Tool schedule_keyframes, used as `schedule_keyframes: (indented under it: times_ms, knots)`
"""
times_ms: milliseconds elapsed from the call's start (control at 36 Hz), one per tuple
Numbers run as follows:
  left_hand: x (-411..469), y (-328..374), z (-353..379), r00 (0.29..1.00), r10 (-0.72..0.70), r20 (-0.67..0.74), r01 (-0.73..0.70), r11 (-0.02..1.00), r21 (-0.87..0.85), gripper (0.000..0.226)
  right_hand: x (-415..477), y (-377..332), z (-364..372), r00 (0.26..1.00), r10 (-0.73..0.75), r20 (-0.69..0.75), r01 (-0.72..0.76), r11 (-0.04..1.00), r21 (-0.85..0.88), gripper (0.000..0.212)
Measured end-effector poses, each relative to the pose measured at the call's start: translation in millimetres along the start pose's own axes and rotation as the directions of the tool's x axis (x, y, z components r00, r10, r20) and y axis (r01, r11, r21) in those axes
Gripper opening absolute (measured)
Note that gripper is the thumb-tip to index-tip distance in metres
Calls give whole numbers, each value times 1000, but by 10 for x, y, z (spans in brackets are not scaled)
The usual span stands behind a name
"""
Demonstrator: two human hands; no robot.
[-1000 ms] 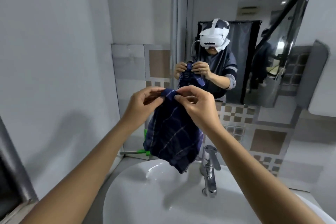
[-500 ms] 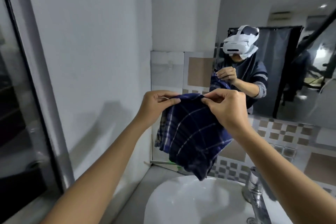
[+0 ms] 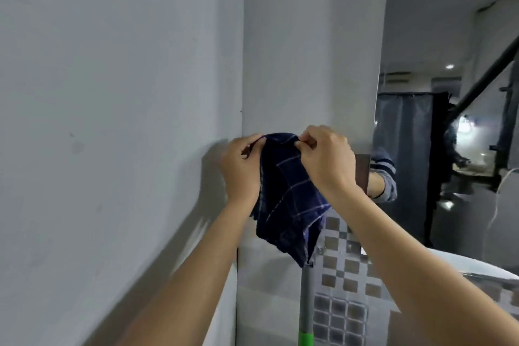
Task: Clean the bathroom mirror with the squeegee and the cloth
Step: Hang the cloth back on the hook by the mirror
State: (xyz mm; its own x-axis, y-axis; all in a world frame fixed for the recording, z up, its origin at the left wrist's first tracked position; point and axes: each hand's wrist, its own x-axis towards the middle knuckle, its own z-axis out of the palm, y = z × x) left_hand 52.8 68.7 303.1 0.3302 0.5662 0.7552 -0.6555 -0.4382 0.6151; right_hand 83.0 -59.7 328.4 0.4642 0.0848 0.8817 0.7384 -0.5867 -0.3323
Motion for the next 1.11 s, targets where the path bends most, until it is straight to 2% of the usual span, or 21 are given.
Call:
schedule_keyframes:
  times_ms: [139,306,611,806,944,1111]
  knots:
    - [235,-180,172,997,6,-81,-6,1000,-4,12,218,37,303,999,-34,14,36,989,-142,14]
    - [205,-391,178,999,-7,-49,9,999,31,12,74,164,381,999,-51,2,51,994,-101,18]
    - [87,-412,43,978,-107,178,108,994,0,14,-104,244,372,983,119,139,-138,981,137,20]
    - [-63,-408,-25,916,-119,383,126,992,7,29,-299,262,337,986,99,136,-136,945,296,22]
    - [-40,-401,-44,893,-120,434,116,993,36,33,-262,241,335,980,81,182,-145,918,370,30]
    - [1,-393,-21,862,-128,490,95,991,92,38,-181,246,390,970,28,240,-104,945,311,31]
